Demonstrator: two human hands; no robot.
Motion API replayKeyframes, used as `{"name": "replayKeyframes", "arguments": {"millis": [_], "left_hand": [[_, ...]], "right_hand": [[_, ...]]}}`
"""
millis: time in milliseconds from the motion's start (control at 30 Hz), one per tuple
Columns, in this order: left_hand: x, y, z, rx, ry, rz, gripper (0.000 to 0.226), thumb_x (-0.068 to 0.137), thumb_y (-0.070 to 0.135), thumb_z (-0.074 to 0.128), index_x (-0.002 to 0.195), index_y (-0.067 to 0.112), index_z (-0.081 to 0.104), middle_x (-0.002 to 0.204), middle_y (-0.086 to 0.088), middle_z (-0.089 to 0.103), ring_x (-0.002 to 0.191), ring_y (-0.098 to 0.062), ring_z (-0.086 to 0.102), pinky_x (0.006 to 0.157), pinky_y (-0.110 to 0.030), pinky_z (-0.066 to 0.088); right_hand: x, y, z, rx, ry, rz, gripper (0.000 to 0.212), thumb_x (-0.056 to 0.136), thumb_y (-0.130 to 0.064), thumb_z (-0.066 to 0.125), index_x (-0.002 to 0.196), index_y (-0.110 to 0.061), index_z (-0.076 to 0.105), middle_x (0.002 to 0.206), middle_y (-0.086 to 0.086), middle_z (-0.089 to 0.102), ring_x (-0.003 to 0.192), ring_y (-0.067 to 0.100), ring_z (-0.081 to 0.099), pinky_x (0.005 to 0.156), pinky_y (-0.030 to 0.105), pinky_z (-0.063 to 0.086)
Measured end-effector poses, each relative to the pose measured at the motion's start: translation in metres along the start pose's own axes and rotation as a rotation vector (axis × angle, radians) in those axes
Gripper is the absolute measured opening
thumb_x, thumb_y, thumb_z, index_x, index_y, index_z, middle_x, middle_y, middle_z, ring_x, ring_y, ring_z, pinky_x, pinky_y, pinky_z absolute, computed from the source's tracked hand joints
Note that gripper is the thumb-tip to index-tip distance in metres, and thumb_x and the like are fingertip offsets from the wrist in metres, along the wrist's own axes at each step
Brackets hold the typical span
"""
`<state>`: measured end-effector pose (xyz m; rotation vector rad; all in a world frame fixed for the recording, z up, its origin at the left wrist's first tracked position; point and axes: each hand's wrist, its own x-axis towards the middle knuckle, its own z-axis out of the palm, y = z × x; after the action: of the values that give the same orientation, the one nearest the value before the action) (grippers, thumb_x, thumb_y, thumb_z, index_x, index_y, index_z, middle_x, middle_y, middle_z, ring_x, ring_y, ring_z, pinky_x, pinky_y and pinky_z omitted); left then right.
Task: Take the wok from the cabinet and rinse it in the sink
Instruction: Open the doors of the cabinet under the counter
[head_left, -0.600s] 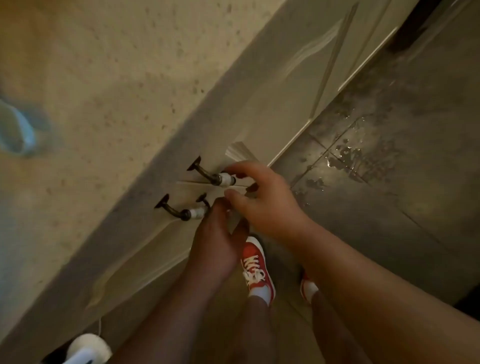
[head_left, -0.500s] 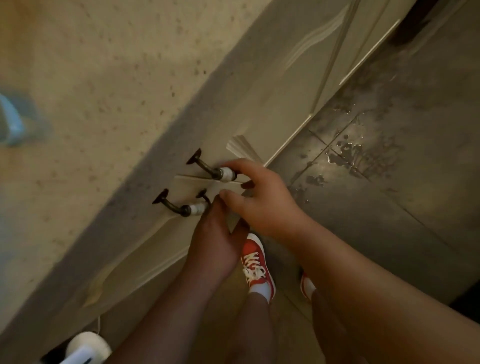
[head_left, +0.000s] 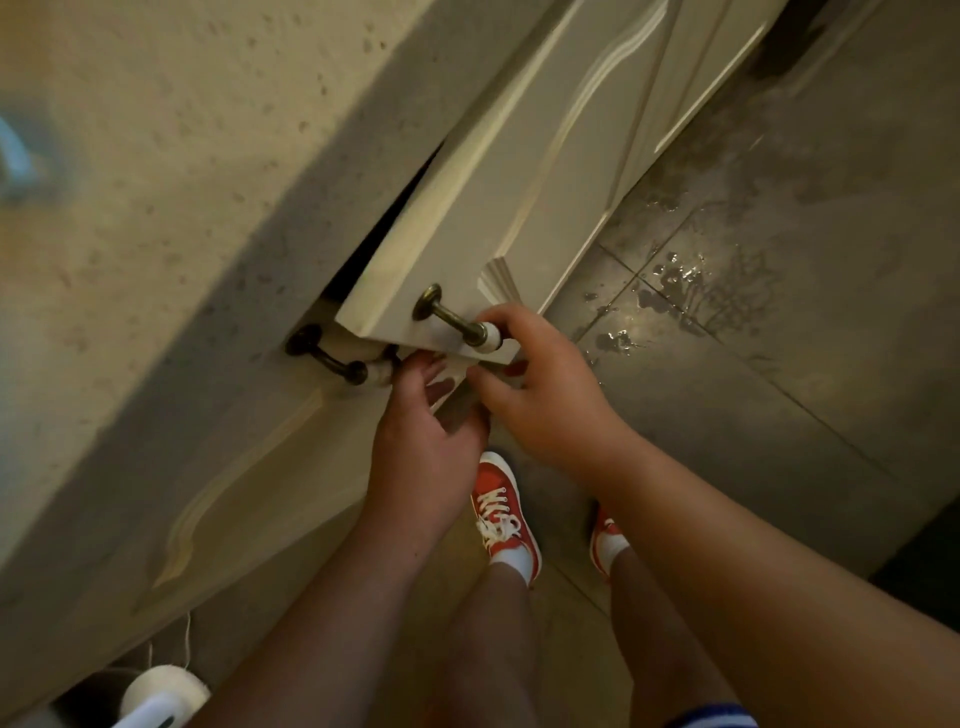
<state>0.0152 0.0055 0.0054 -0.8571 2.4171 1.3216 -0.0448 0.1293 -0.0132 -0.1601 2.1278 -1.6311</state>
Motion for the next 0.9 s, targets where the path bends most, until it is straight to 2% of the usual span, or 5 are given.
{"name": "replayKeyframes", "arguments": {"millis": [167,367,567,800,900], "left_hand": [[-0.022,0.012,-0.001,0.035,0.026,0.159,0.064,0.085,0.023,0.073,0.133,0.046,0.038,0.14,0.012,0.052,0.126,-0.003,0.05,0.097,-0.03,0.049],[-0.051,0.023,0.008,0.148,-0.121,0.246,0.056,0.085,0.025,0.073,0.124,0.049,0.041,0.112,0.037,0.049,0.103,0.027,0.044,0.074,0.0,0.04],[-0.075,0.043,0.028,0.265,-0.32,0.349,0.062,0.082,0.033,0.066,0.14,0.031,0.045,0.137,0.005,0.056,0.126,-0.011,0.052,0.102,-0.04,0.047],[-0.08,0.064,0.051,0.321,-0.467,0.566,0.063,0.084,0.039,0.06,0.145,0.033,0.043,0.141,0.019,0.046,0.124,0.019,0.035,0.099,-0.004,0.034],[-0.081,0.071,0.06,0.347,-0.509,0.659,0.065,0.085,0.036,0.06,0.146,0.023,0.043,0.146,0.007,0.048,0.133,0.0,0.041,0.107,-0.022,0.04]], "right_hand": [[-0.022,0.009,-0.012,-0.014,0.021,0.023,0.033,0.087,-0.013,0.066,0.117,-0.022,0.058,0.114,-0.006,0.06,0.105,0.011,0.057,0.086,0.033,0.055],[-0.054,0.022,-0.03,-0.042,0.116,0.055,0.041,0.083,-0.021,0.074,0.112,-0.039,0.049,0.114,-0.015,0.053,0.109,0.005,0.052,0.09,0.028,0.051],[-0.084,0.034,-0.051,-0.094,0.34,0.153,0.058,0.068,-0.039,0.085,0.112,-0.036,0.047,0.107,-0.022,0.047,0.102,0.0,0.048,0.083,0.022,0.047],[-0.098,0.045,-0.078,-0.106,0.514,0.201,0.057,0.066,-0.033,0.087,0.11,-0.029,0.051,0.112,-0.006,0.058,0.106,0.014,0.054,0.083,0.029,0.047],[-0.101,0.049,-0.087,-0.081,0.594,0.197,0.06,0.066,-0.028,0.087,0.114,-0.022,0.053,0.113,-0.001,0.059,0.105,0.018,0.056,0.087,0.04,0.051]]}}
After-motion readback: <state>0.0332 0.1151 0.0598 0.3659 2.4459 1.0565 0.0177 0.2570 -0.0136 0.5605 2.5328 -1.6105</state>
